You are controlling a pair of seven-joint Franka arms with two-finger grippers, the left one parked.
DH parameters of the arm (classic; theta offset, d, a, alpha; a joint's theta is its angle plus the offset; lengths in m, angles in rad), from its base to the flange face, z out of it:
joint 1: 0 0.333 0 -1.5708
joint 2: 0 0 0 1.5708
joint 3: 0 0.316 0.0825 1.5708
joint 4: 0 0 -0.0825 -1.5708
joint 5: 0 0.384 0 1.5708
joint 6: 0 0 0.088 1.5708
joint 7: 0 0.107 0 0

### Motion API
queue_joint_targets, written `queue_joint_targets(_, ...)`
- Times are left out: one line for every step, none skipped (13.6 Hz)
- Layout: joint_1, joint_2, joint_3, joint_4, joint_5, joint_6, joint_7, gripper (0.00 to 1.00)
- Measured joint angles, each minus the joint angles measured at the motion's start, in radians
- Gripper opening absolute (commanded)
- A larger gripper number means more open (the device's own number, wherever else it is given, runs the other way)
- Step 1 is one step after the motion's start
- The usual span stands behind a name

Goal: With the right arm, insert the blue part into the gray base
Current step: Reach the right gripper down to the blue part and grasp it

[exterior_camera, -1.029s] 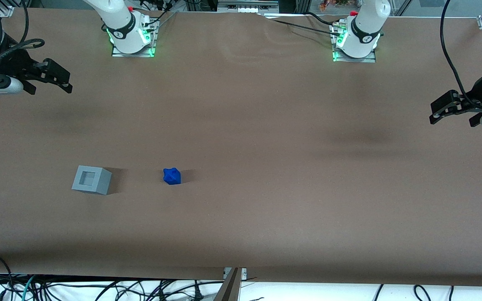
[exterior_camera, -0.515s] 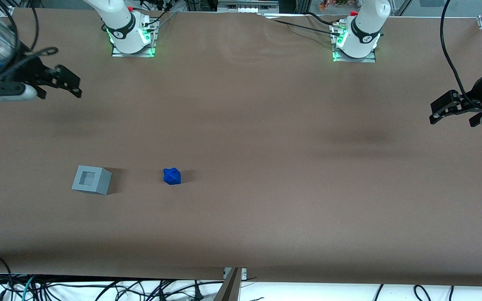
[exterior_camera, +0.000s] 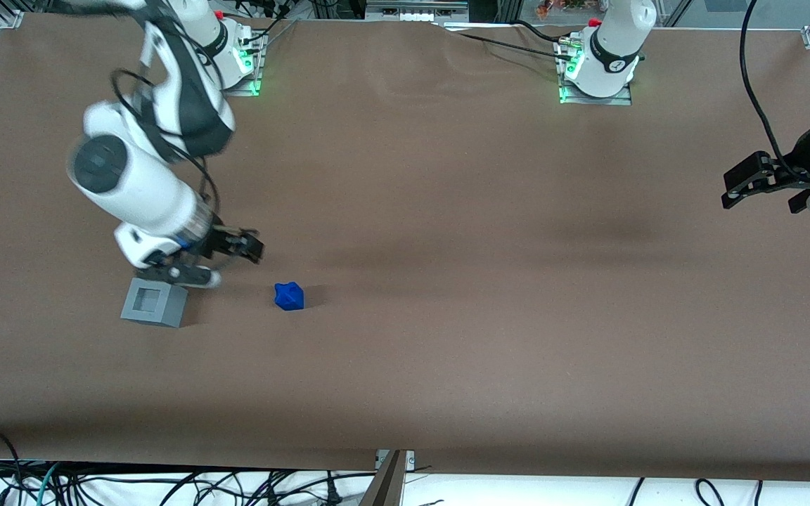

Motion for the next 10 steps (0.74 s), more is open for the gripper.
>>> queue_joint_targets(0.012, 0.048, 0.0, 0.001, 0.0, 0.051, 0.019, 0.99)
queue_joint_targets(0.02, 0.087, 0.0, 0.003, 0.0, 0.09, 0.031, 0.99)
queue_joint_targets(0.025, 0.116, 0.0, 0.006, 0.0, 0.121, 0.037, 0.99)
queue_joint_targets(0.03, 0.14, 0.0, 0.01, 0.0, 0.151, 0.042, 0.99)
queue_joint_targets(0.034, 0.16, 0.0, 0.013, 0.0, 0.18, 0.047, 0.98)
queue_joint_targets(0.037, 0.176, 0.0, 0.013, 0.0, 0.204, 0.049, 0.96)
queue_joint_targets(0.039, 0.19, 0.0, 0.014, 0.0, 0.221, 0.05, 0.95)
queue_joint_targets(0.039, 0.199, 0.0, 0.014, 0.0, 0.231, 0.05, 0.94)
queue_joint_targets(0.039, 0.208, 0.0, 0.015, 0.0, 0.244, 0.05, 0.92)
queue_joint_targets(0.039, 0.216, 0.0, 0.015, -0.001, 0.259, 0.05, 0.89)
